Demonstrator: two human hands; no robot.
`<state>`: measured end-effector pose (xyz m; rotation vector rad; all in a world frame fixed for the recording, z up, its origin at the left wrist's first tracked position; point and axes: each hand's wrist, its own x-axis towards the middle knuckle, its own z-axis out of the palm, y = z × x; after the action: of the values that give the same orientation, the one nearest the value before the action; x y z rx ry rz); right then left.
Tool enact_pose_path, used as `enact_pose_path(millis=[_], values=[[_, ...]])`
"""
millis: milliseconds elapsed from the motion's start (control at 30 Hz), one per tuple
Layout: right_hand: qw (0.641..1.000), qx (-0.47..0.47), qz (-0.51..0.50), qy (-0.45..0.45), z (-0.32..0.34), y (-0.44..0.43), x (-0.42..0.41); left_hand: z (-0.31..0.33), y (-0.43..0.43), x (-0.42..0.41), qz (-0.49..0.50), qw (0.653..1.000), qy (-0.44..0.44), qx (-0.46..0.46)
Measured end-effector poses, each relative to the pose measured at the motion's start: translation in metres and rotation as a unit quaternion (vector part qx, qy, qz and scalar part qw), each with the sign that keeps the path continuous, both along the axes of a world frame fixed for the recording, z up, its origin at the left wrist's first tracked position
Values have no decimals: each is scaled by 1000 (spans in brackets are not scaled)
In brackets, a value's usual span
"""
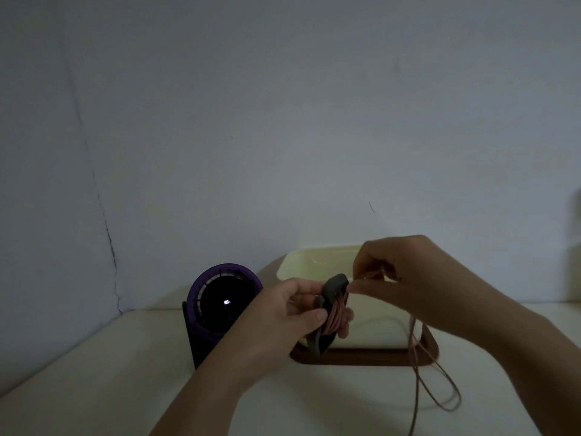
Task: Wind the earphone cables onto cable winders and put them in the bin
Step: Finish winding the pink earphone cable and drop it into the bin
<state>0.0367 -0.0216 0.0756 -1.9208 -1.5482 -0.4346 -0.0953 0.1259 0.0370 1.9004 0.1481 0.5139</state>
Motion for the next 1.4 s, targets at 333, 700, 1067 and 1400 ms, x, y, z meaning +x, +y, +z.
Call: enact_pose_path(millis=[333,700,1067,1400], values=[[956,196,57,211,-3,-6,32,6,-5,-6,-151,987,-27,-39],[879,234,59,411,-34,20,52,11,-17,-5,-212,968,-76,-106],[961,-105,77,244,-70,52,9,22,5,-6,-38,946,-219,-236],[891,-4,210,402,-46,46,-20,20,-4,-5,-21,947,-216,-237]])
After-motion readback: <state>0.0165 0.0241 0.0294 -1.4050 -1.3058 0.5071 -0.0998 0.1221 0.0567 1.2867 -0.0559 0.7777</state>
